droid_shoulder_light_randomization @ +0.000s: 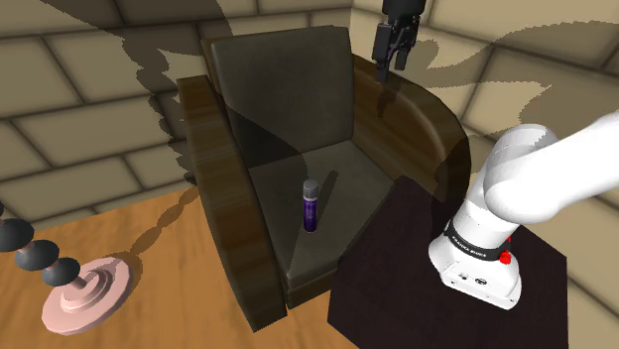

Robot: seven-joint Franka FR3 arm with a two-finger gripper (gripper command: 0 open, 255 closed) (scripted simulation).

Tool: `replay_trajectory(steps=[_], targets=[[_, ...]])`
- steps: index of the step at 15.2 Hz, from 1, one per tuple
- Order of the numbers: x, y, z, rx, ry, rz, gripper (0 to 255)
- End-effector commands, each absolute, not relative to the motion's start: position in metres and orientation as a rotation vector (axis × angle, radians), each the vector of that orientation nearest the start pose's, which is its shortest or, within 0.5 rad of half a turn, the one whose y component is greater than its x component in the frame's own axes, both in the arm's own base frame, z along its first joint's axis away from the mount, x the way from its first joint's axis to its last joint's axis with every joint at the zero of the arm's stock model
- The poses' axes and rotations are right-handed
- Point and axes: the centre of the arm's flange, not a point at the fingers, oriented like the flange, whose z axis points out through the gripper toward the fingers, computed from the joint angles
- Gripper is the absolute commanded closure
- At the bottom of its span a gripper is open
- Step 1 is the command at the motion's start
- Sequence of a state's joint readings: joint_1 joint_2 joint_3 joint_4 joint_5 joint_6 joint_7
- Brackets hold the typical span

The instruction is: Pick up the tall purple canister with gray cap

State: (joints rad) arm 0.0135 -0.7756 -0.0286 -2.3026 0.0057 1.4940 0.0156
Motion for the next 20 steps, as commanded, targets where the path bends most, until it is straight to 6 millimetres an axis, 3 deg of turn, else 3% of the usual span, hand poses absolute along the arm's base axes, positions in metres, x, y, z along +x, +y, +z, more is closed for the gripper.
replay_trajectory(steps=[1, 20], targets=[[0.302, -0.007, 0.606, -3.115, 0.034, 0.052, 0], [0.388, 0.088, 0.392, -3.110, 0.223, 0.016, 0]])
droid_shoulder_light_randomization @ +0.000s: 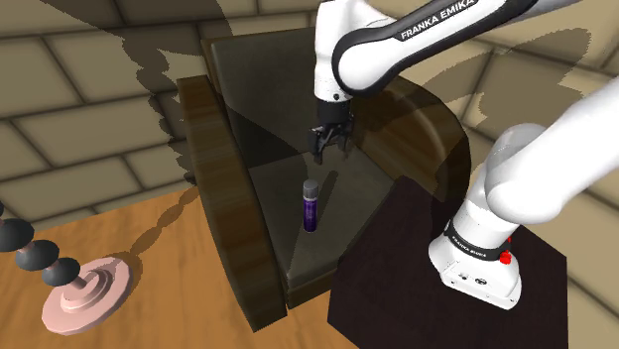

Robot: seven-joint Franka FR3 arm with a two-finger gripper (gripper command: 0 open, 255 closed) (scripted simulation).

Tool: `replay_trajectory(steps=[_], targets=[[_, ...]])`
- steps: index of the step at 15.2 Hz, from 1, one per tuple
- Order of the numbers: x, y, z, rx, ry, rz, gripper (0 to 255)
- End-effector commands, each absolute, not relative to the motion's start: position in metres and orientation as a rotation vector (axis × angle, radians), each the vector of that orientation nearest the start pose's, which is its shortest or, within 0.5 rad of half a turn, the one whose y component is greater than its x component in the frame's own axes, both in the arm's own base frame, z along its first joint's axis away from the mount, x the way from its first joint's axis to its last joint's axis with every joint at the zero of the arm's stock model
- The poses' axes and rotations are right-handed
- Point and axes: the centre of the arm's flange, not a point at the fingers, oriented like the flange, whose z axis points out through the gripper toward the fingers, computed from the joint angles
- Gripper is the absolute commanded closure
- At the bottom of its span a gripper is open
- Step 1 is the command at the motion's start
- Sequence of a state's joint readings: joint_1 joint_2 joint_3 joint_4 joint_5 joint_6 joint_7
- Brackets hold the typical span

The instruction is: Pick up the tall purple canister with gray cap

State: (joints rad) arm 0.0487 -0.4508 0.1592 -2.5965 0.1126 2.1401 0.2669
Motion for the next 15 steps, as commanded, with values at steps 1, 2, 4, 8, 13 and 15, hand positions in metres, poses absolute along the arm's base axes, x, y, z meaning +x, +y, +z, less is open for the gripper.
replay_trajectory(steps=[1, 2, 4, 8, 13, 15], targets=[[0.393, 0.093, 0.380, -3.109, 0.233, 0.014, 0], [0.398, 0.098, 0.369, -3.109, 0.243, 0.013, 0], [0.408, 0.107, 0.347, -3.107, 0.263, 0.009, 0], [0.426, 0.123, 0.307, -3.104, 0.298, 0.002, 0], [0.426, 0.123, 0.280, -3.104, 0.298, 0.002, 0], [0.426, 0.123, 0.270, -3.104, 0.298, 0.002, 0]])
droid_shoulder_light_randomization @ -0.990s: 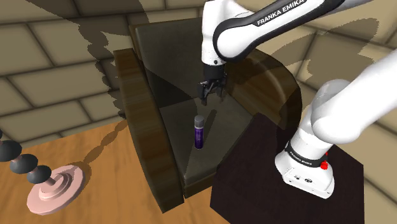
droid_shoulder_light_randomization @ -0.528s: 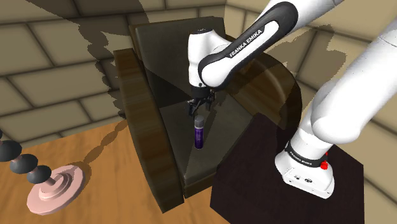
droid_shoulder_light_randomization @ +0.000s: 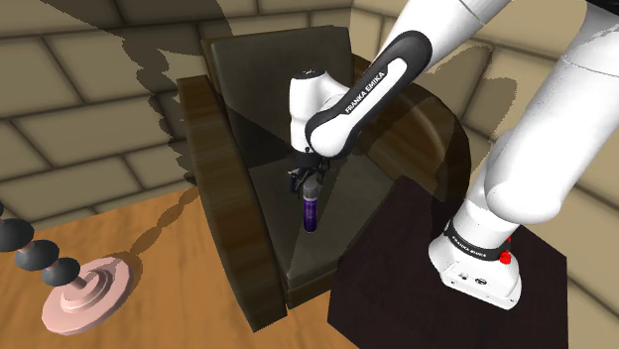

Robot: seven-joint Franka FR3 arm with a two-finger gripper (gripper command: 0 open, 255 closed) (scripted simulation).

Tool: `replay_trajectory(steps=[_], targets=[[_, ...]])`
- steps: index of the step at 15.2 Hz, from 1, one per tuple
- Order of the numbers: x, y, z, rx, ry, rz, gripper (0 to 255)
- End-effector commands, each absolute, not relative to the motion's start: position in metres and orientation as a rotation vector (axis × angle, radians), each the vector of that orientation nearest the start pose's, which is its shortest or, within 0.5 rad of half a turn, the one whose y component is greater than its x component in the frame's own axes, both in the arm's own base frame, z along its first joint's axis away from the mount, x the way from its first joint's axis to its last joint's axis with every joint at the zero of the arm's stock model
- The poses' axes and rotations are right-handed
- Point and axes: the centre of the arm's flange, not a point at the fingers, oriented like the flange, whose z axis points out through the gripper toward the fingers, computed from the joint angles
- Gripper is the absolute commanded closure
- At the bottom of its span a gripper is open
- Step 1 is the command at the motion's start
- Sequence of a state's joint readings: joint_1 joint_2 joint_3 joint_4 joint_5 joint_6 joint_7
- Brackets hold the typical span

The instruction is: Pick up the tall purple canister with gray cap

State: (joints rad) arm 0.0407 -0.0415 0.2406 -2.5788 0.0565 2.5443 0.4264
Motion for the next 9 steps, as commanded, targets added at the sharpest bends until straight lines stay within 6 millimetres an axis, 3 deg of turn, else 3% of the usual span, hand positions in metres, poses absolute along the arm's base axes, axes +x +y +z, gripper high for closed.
replay_trajectory(steps=[1, 2, 3, 9], targets=[[0.4261, 0.1232, 0.2669, -3.104, 0.298, 0.002, 0], [0.4261, 0.1232, 0.2669, -3.104, 0.298, 0.002, 0], [0.4250, 0.1231, 0.2669, -3.104, 0.298, 0.002, 255], [0.4249, 0.1225, 0.2660, -3.104, 0.298, 0.002, 255]])
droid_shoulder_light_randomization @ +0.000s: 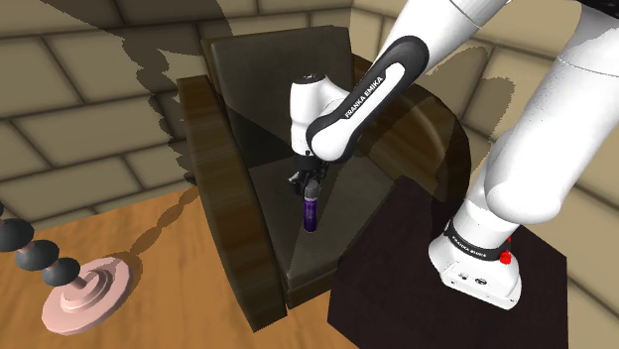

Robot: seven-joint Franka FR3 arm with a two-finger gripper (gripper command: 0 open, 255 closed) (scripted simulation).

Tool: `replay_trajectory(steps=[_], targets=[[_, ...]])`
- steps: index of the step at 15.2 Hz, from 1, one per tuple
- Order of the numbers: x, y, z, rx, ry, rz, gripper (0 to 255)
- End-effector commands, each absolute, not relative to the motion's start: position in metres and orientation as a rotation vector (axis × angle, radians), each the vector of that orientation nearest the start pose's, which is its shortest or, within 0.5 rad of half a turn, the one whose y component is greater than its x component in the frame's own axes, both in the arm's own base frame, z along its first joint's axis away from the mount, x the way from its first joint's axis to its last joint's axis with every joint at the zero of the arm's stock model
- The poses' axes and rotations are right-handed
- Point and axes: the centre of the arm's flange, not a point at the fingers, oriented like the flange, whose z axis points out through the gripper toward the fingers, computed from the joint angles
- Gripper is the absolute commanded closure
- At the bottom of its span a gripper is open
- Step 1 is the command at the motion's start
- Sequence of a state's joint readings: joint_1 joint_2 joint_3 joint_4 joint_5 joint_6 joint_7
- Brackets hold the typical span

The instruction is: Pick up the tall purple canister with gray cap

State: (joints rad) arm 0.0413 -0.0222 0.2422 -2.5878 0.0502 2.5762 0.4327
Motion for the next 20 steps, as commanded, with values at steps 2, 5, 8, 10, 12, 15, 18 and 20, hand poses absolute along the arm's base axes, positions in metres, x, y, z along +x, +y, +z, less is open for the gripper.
replay_trajectory(steps=[2, 5, 8, 10, 12, 15, 18, 20], targets=[[0.424, 0.123, 0.266, -3.104, 0.298, 0.002, 255], [0.426, 0.123, 0.277, -3.104, 0.298, 0.002, 255], [0.426, 0.123, 0.293, -3.104, 0.298, 0.002, 255], [0.426, 0.123, 0.304, -3.104, 0.298, 0.002, 255], [0.426, 0.123, 0.314, -3.104, 0.298, 0.002, 255], [0.426, 0.123, 0.330, -3.104, 0.298, 0.002, 255], [0.426, 0.123, 0.346, -3.104, 0.298, 0.002, 255], [0.426, 0.123, 0.347, -3.104, 0.298, 0.002, 255]])
